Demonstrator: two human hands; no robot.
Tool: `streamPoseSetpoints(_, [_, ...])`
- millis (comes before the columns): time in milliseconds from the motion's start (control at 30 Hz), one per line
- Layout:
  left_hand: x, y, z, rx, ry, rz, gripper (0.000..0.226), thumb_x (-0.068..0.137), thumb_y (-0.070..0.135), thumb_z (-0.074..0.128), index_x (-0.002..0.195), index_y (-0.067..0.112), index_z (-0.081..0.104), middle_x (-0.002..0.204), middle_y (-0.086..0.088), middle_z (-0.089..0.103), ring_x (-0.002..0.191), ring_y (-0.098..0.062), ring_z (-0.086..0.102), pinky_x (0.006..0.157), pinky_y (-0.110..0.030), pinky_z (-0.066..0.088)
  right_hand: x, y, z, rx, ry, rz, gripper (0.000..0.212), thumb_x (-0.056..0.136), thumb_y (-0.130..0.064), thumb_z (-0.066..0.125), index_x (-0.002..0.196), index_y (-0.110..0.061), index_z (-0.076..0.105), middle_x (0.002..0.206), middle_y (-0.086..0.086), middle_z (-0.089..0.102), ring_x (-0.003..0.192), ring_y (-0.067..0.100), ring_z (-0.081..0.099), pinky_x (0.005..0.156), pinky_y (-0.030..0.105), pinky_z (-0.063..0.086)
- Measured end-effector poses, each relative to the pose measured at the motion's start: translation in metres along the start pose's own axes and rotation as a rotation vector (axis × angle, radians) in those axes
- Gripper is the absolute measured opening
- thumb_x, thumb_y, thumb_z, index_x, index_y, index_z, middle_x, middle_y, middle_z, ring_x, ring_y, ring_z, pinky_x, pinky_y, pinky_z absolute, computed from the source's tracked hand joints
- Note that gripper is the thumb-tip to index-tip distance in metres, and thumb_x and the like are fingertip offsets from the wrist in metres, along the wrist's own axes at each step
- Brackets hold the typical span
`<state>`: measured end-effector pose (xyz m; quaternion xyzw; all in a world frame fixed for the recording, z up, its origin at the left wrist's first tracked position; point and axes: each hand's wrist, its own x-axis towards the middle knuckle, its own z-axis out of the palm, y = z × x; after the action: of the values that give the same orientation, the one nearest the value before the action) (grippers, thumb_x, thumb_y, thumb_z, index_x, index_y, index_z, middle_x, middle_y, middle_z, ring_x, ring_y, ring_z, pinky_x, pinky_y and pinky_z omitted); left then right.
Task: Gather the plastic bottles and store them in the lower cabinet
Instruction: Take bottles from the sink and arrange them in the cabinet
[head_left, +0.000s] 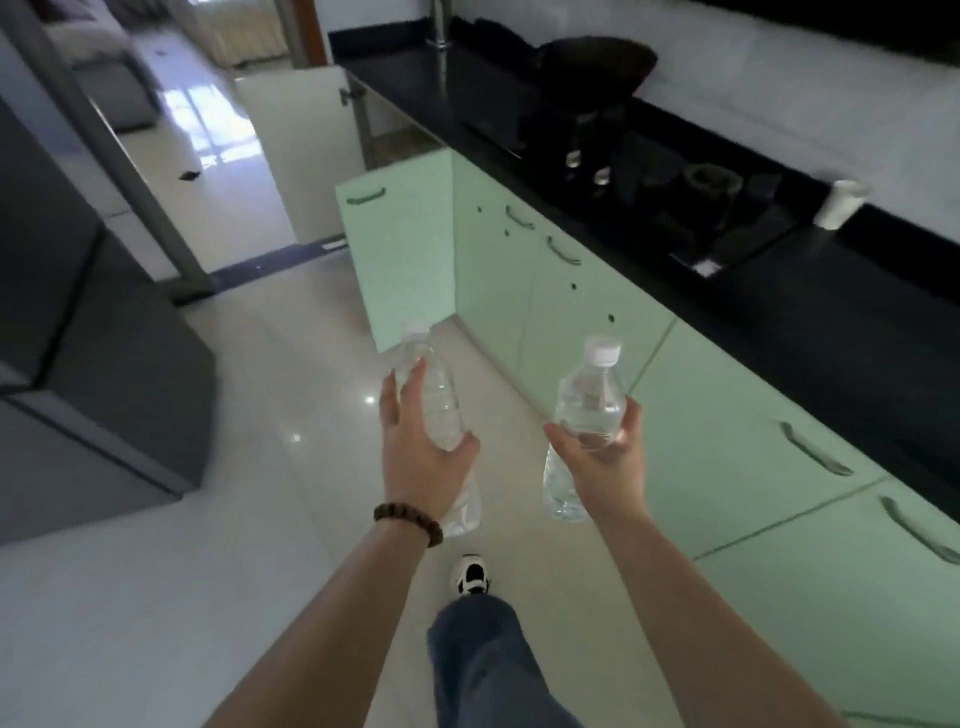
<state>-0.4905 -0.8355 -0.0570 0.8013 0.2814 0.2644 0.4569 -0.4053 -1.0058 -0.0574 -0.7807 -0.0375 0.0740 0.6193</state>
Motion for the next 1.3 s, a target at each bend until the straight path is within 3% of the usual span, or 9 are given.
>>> streamPoseSetpoints(267, [0.186, -0.030, -0.026, 0.177, 0.131, -0.058, 0.092, 0.071, 0.019, 0.078, 0.146, 0.034, 0.027, 0.159, 0.003, 0.012, 0.108, 0.034, 0.000, 0.087, 0.000, 0.017, 0.160, -0.052, 0.163, 0.041, -0.226, -0.040, 0.062, 0.063, -0.030, 0.085, 0.111, -0.034, 0.046, 0.100, -0.007, 0.065, 0.087, 0.017, 0.067, 0.075, 0.030, 0.051])
streamPoseSetpoints(367, [0.238, -0.043, -0.037, 0.215, 0.185, -0.085, 0.094, 0.069, 0.019, 0.081, 0.146, 0.033, 0.028, 0.159, 0.001, 0.013, 0.115, 0.025, 0.008, 0.093, -0.006, 0.016, 0.200, -0.069, 0.216, 0.044, -0.308, -0.071, 0.060, 0.061, -0.036, 0.084, 0.106, -0.042, 0.045, 0.098, -0.009, 0.066, 0.084, 0.012, 0.068, 0.071, 0.022, 0.049])
streamPoseSetpoints(500, [0.294, -0.068, -0.056, 0.224, 0.230, -0.151, 0.095, 0.070, 0.020, 0.081, 0.146, 0.034, 0.026, 0.159, 0.000, 0.013, 0.136, -0.008, 0.023, 0.096, -0.009, 0.019, 0.242, -0.083, 0.280, 0.027, -0.382, -0.121, 0.060, 0.061, -0.038, 0.083, 0.105, -0.044, 0.043, 0.098, -0.011, 0.063, 0.080, 0.004, 0.066, 0.064, 0.009, 0.046])
streamPoseSetpoints(600, [0.336, -0.093, -0.071, 0.223, 0.252, -0.173, 0.094, 0.070, 0.020, 0.081, 0.146, 0.031, 0.027, 0.158, -0.002, 0.016, 0.138, -0.019, 0.029, 0.098, -0.019, 0.029, 0.270, -0.089, 0.327, -0.013, -0.418, -0.155, 0.064, 0.065, -0.033, 0.085, 0.115, -0.031, 0.044, 0.100, -0.006, 0.063, 0.082, 0.009, 0.067, 0.063, 0.011, 0.047])
streamPoseSetpoints(700, [0.382, -0.121, -0.087, 0.211, 0.283, -0.188, 0.094, 0.070, 0.021, 0.081, 0.146, 0.032, 0.028, 0.157, -0.002, 0.017, 0.136, -0.018, 0.030, 0.098, -0.024, 0.030, 0.299, -0.092, 0.382, -0.026, -0.430, -0.167, 0.067, 0.067, -0.029, 0.085, 0.120, -0.019, 0.045, 0.102, -0.001, 0.063, 0.084, 0.014, 0.067, 0.065, 0.013, 0.048])
streamPoseSetpoints(900, [0.503, -0.184, -0.135, 0.151, 0.293, -0.166, 0.092, 0.071, 0.017, 0.079, 0.145, 0.036, 0.027, 0.158, -0.003, 0.017, 0.138, -0.005, 0.015, 0.102, -0.019, 0.018, 0.355, -0.115, 0.524, -0.012, -0.423, -0.130, 0.070, 0.069, -0.031, 0.083, 0.124, -0.020, 0.040, 0.107, 0.001, 0.059, 0.088, 0.013, 0.065, 0.061, 0.007, 0.047])
streamPoseSetpoints(1033, [0.598, -0.214, -0.178, 0.164, 0.262, -0.142, 0.090, 0.072, 0.018, 0.078, 0.145, 0.033, 0.028, 0.158, -0.003, 0.020, 0.141, -0.007, 0.012, 0.100, -0.012, 0.015, 0.392, -0.152, 0.615, 0.004, -0.374, -0.079, 0.072, 0.069, -0.030, 0.083, 0.125, -0.020, 0.040, 0.111, 0.002, 0.057, 0.092, 0.014, 0.062, 0.077, 0.023, 0.053])
streamPoseSetpoints(1167, [0.684, -0.234, -0.205, 0.148, 0.247, -0.122, 0.092, 0.070, 0.016, 0.080, 0.146, 0.031, 0.030, 0.157, -0.002, 0.019, 0.142, -0.010, 0.015, 0.104, -0.022, 0.021, 0.433, -0.174, 0.679, 0.030, -0.314, -0.036, 0.068, 0.067, -0.032, 0.084, 0.121, -0.022, 0.044, 0.112, 0.004, 0.058, 0.099, 0.021, 0.061, 0.081, 0.030, 0.053])
streamPoseSetpoints(1300, [0.757, -0.252, -0.208, 0.127, 0.218, -0.101, 0.094, 0.068, 0.011, 0.080, 0.146, 0.029, 0.032, 0.155, -0.005, 0.024, 0.139, -0.011, 0.020, 0.098, -0.009, 0.019, 0.476, -0.181, 0.717, 0.030, -0.236, 0.000, 0.067, 0.068, -0.032, 0.082, 0.123, -0.023, 0.045, 0.113, -0.001, 0.059, 0.098, 0.016, 0.061, 0.088, 0.036, 0.052])
